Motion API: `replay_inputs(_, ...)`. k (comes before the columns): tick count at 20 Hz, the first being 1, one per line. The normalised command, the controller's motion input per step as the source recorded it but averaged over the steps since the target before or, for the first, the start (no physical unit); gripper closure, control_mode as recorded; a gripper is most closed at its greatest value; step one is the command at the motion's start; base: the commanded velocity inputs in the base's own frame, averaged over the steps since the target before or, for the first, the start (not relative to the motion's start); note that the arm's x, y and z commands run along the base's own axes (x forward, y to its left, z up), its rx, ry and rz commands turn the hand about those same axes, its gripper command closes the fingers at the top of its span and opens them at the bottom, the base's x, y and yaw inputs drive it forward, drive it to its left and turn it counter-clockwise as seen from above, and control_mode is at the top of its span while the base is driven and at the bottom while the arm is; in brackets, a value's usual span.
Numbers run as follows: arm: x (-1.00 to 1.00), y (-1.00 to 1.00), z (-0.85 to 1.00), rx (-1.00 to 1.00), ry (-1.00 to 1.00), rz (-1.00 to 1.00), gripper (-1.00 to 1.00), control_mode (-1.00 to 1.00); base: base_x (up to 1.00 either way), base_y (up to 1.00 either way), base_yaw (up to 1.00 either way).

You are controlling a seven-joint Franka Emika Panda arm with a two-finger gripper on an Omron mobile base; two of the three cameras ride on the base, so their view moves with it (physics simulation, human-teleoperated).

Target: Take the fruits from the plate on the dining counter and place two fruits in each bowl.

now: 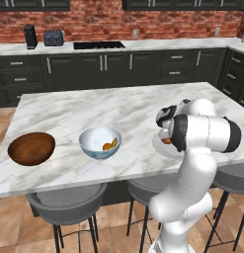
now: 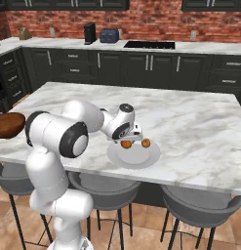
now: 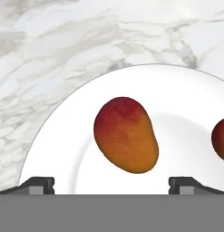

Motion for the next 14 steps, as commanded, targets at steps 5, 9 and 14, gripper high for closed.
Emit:
replay_inputs(5, 0.25, 0.00, -0.23, 0.00, 0.00, 0.00, -1.00, -1.00, 0.00, 0.00, 0.00)
replay_inputs(9, 0.18, 0.00, -0.27, 0.00, 0.00, 0.00, -1.00, -1.00, 0.00, 0.00, 0.00)
replay_inputs(14, 0.12, 0.00, -0.28, 0.00, 0.00, 0.00, -1.00, -1.00, 0.00, 0.00, 0.00)
